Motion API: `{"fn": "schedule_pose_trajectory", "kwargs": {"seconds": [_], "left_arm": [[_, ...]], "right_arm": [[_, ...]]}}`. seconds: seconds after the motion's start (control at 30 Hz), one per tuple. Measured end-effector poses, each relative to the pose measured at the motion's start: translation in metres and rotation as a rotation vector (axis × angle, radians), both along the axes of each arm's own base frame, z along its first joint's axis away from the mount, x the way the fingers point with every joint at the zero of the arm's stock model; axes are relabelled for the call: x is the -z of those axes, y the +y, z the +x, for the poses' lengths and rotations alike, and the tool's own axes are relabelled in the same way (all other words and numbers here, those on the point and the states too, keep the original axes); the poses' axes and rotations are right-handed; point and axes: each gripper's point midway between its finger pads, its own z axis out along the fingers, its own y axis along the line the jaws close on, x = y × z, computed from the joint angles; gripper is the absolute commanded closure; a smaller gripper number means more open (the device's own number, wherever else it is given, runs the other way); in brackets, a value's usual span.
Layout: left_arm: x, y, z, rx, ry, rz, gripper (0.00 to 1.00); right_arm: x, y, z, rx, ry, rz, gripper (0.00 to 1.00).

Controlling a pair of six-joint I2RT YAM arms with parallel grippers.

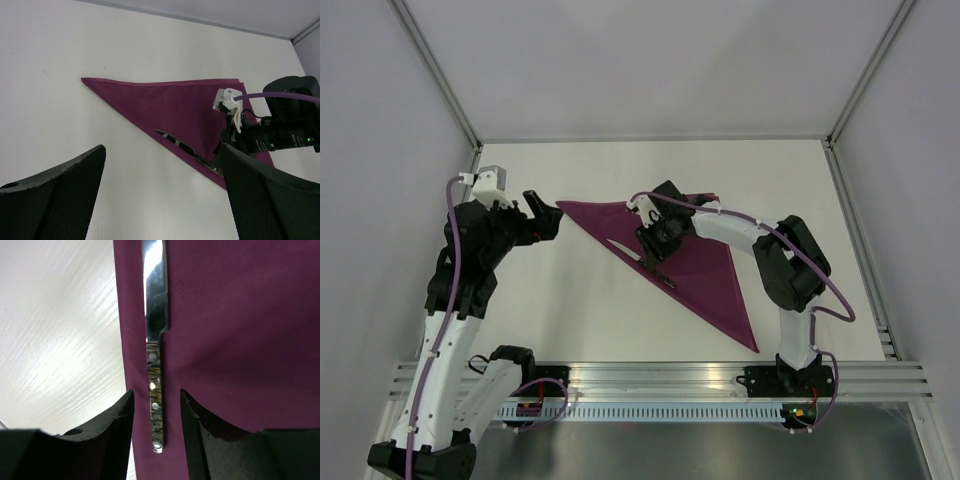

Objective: Fold the napkin, place the utensils inside, and roll it up
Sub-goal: Place the knife on the napkin, then fold the napkin at the center of the board.

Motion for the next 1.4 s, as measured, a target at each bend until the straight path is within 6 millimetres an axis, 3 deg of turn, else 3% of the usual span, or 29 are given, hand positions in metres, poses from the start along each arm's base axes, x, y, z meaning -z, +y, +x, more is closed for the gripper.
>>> {"fn": "schedule_pose_trajectory", "kwargs": {"seconds": [0.1,0.23,0.33,0.43,0.67,0.87,1.0,1.17,1.4], "left_arm": [[-0.012,-0.004,0.001,0.018,-0.021,-0.019,0.02],[-0.017,-0.014,0.003,0.059,-0.029,-0.056,0.02],[-0.016,-0.024,0.009,0.098,-0.037,-0.089,0.02],[-0.006,-0.038,0.012,0.143,-0.028,-0.106,0.02],[0.022,-0.096,0.002,0.315,0.015,-0.096,0.02],[0.054,-0.146,-0.015,0.450,0.050,-0.063,0.02],[0.078,-0.157,-0.017,0.465,0.086,-0.037,0.02],[0.091,-0.172,-0.016,0.491,0.093,-0.015,0.03],[0.120,-0.209,-0.021,0.574,0.095,0.042,0.03]], "right_arm": [[-0.018,-0.003,0.020,0.033,-0.034,0.032,0.53],[-0.038,-0.024,0.056,0.119,-0.094,0.052,0.53],[-0.039,-0.049,0.079,0.191,-0.136,0.020,0.54],[-0.028,-0.064,0.090,0.224,-0.147,-0.029,0.55],[0.015,-0.065,0.093,0.214,-0.107,-0.122,0.55],[0.015,-0.057,0.114,0.225,-0.145,-0.121,0.56],[0.015,-0.052,0.126,0.231,-0.162,-0.119,0.56],[0.015,-0.046,0.138,0.236,-0.176,-0.109,0.56],[0.006,-0.043,0.148,0.249,-0.150,-0.068,0.54]]}}
